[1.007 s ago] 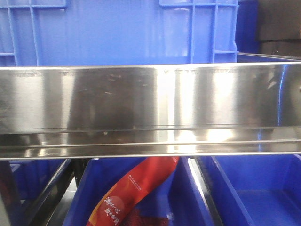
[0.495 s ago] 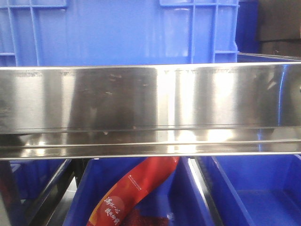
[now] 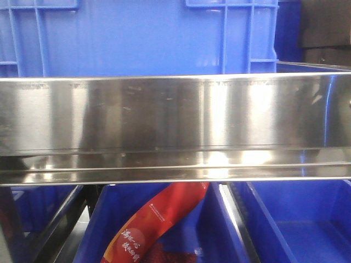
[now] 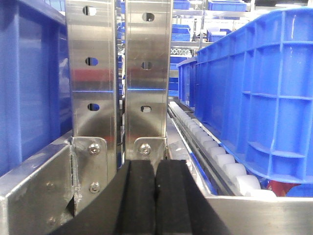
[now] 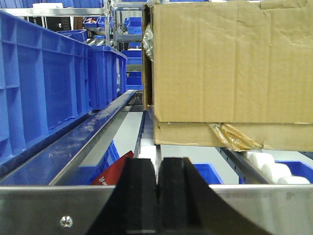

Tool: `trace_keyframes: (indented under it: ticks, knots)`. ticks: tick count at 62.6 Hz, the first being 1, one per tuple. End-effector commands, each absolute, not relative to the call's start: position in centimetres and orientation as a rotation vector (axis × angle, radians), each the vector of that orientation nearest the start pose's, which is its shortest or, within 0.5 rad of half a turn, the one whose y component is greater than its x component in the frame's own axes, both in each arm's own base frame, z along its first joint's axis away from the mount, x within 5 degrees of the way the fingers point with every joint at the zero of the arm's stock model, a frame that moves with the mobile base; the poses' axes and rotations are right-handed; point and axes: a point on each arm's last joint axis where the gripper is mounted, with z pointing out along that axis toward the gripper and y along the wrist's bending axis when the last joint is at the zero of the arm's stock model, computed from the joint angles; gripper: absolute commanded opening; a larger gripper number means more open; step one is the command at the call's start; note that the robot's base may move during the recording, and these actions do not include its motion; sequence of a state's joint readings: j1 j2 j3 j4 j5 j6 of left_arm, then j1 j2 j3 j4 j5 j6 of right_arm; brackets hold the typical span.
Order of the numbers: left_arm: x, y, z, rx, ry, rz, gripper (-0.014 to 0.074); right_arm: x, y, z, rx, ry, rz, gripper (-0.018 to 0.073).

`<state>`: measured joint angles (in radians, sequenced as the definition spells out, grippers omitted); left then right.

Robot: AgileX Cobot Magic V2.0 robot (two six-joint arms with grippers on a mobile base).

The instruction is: Grab block from conveyor and place in blue bin

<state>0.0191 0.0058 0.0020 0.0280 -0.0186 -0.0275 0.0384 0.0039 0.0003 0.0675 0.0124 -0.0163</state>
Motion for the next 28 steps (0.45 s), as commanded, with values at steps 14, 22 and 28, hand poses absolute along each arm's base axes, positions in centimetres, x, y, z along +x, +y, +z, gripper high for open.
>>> trace_keyframes:
  ticks: [14, 22, 28]
  knots:
    - [5.58, 0.06, 21.67, -0.005, 1.445, 0.012, -0.0111, 5.6, 0.18, 21.41, 0.007, 1.474, 0.062, -0.0162]
    - [5.58, 0.06, 21.67, -0.005, 1.445, 0.012, -0.0111, 5.6, 0.18, 21.41, 0.007, 1.474, 0.062, -0.0162]
    - [5.58, 0.06, 21.67, -0.005, 1.445, 0.012, -0.0111, 5.6, 0.18, 21.41, 0.007, 1.474, 0.062, -0.0162]
